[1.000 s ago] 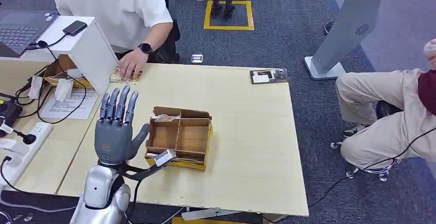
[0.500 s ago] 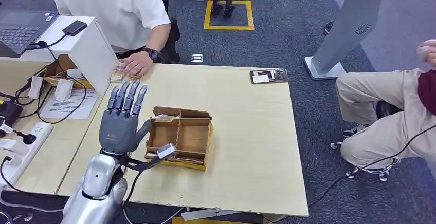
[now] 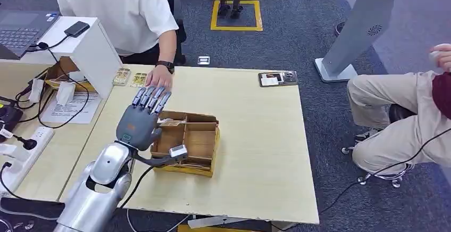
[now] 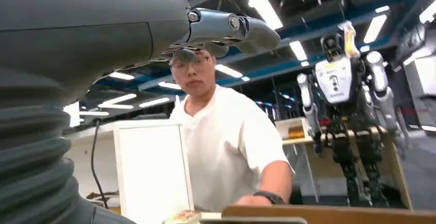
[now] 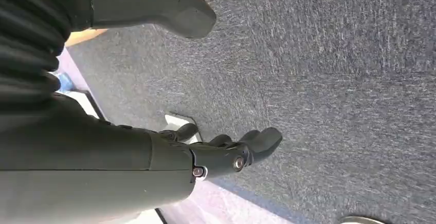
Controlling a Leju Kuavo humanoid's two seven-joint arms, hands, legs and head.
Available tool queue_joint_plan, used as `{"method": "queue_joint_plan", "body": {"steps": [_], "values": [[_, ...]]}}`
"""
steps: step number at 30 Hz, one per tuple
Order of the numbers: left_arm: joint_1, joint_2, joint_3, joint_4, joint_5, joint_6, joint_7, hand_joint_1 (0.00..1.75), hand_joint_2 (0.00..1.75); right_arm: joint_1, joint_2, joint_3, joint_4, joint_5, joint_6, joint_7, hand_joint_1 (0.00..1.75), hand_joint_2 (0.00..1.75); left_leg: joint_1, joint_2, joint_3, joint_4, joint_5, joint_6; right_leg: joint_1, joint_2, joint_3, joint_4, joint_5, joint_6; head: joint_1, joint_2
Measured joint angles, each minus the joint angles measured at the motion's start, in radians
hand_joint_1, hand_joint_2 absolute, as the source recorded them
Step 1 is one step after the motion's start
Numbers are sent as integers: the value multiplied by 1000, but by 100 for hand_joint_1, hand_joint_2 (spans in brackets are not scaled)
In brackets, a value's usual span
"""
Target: Pass the card to the sensor for recognition and then transmit it.
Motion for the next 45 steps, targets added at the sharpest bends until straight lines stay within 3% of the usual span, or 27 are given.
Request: {"method": "queue_joint_plan", "body": {"steps": [9, 20, 21, 22, 23, 32, 45], "values": [[-6, 53, -23, 55, 32, -27, 0, 0, 175, 2, 0, 0, 0, -7, 0, 1, 0, 175, 0, 0, 0, 0, 0, 0, 0, 0, 0, 0, 0, 0, 0, 0], [-6, 73, -36, 68, 55, -18, 17, 0, 175, 3, 0, 0, 0, -8, 0, 0, 0, 175, 0, 0, 0, 0, 0, 0, 0, 0, 0, 0, 0, 0, 0, 0], [-5, 73, -37, 68, 56, -16, 17, 51, 175, 3, 0, 0, 0, -8, 0, 0, 0, 175, 0, 0, 0, 0, 0, 0, 0, 0, 0, 0, 0, 0, 0, 0], [-5, 73, -37, 68, 59, -15, 17, 169, 175, 3, 0, 0, 0, -8, 0, 0, 0, 175, 0, 0, 0, 0, 0, 0, 0, 0, 0, 0, 0, 0, 0, 0], [-5, 72, -38, 68, 62, -15, 17, 175, 175, 3, 0, 0, 0, -8, 0, 0, 0, 175, 0, 0, 0, 0, 0, 0, 0, 0, 0, 0, 0, 0, 0, 0], [0, 81, -51, 68, 92, -10, 1, 175, 175, 3, 0, 1, 0, -14, 0, 0, 0, 175, 0, 0, 0, 0, 0, 0, 0, 0, 0, 0, 0, 0, 0, 0], [33, 115, -73, 84, 190, -72, -87, 175, 175, 2, 0, 8, 0, -19, 0, -8, 0, 175, 0, 0, 0, 0, 0, 0, 0, 0, 0, 0, 0, 0, 0, 0]]}}
